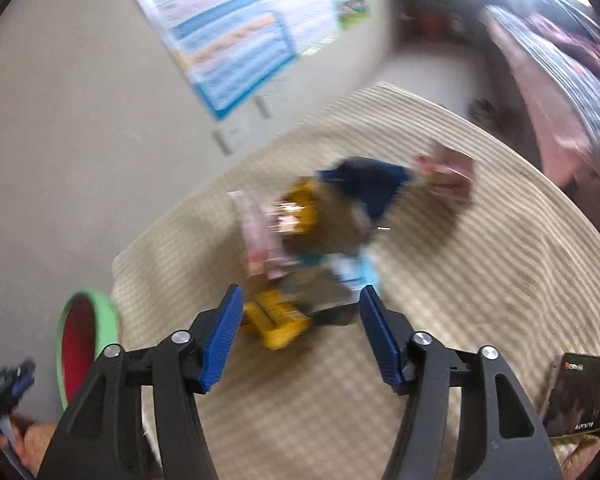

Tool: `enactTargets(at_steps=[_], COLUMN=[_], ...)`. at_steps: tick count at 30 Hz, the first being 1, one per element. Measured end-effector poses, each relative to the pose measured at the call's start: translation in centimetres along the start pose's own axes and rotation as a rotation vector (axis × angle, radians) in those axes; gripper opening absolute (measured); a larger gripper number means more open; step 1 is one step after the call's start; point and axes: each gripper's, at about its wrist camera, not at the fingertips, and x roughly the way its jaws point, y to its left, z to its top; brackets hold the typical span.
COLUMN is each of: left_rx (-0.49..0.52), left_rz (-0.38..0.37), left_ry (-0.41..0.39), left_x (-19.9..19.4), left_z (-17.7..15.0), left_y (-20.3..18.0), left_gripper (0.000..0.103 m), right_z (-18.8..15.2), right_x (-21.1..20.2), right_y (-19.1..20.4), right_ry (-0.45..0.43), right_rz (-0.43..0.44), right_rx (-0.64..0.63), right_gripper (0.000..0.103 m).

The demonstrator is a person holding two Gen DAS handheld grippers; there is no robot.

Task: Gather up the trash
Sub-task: 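Grasp the yellow snack wrapper with the left tool while the right tool grasps the blue-white wrapper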

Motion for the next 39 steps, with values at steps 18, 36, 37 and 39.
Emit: enactTargets(at_steps=[18,36,37,39], left_rx=[0.031,0.26,0.28,0.32], left_rz=[0.046,-0.342,-0.363,-0.369], left_ry=[-0.01,0.12,0.157,0.19], left_x=[-0.2,0.5,1.3,2.4], left_z=[0.0,-6.6,-7.9,-9.6], left_y=[-0.7,-17.5,-19.1,-21.2], left_gripper=[0.057,0.068,0.068,0.067], right_z=[-0.2,-7.4,-7.4,-7.4], right_x=[3.5,-6.0,-5.9,-5.8], right_y=[-1.8,-1.4,-1.7,-2.6], right_ry=[0.079,0.008,0.004,-0.007], right_rz=[0.084,0.116,0.11,0.096], right_rx=[0.058,-0.034,-0.029,-0.012], right_gripper=[0.026,0.028,0.028,0.028])
